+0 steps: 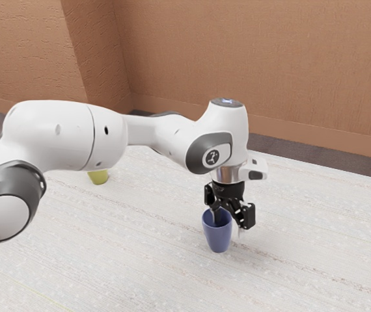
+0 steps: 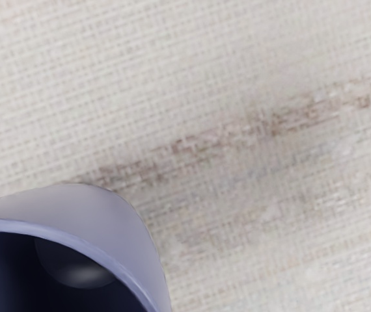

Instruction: Place the right cup onto the left cup

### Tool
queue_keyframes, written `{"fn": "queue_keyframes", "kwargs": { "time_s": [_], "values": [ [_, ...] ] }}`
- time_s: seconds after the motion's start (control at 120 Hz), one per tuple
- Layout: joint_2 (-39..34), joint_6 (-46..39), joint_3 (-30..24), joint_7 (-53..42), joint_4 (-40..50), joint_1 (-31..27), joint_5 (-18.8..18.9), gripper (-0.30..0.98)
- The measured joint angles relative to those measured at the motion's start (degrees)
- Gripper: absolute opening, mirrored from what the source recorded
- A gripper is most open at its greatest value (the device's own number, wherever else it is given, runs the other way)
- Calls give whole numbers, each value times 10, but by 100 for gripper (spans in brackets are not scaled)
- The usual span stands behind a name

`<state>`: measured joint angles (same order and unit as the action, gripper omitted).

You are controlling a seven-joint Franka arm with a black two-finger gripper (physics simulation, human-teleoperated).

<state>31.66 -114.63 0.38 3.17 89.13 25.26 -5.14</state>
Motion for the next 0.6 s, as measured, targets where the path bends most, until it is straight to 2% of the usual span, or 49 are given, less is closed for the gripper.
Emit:
{"fn": "queue_keyframes", "kwargs": {
  "time_s": [0.125, 0.425, 0.6],
  "values": [
    [7, -1, 3, 1, -2, -1, 0, 51],
    [9, -2, 4, 8, -3, -2, 2, 10],
    [10, -7, 4, 12, -2, -4, 4, -3]
  ]
}}
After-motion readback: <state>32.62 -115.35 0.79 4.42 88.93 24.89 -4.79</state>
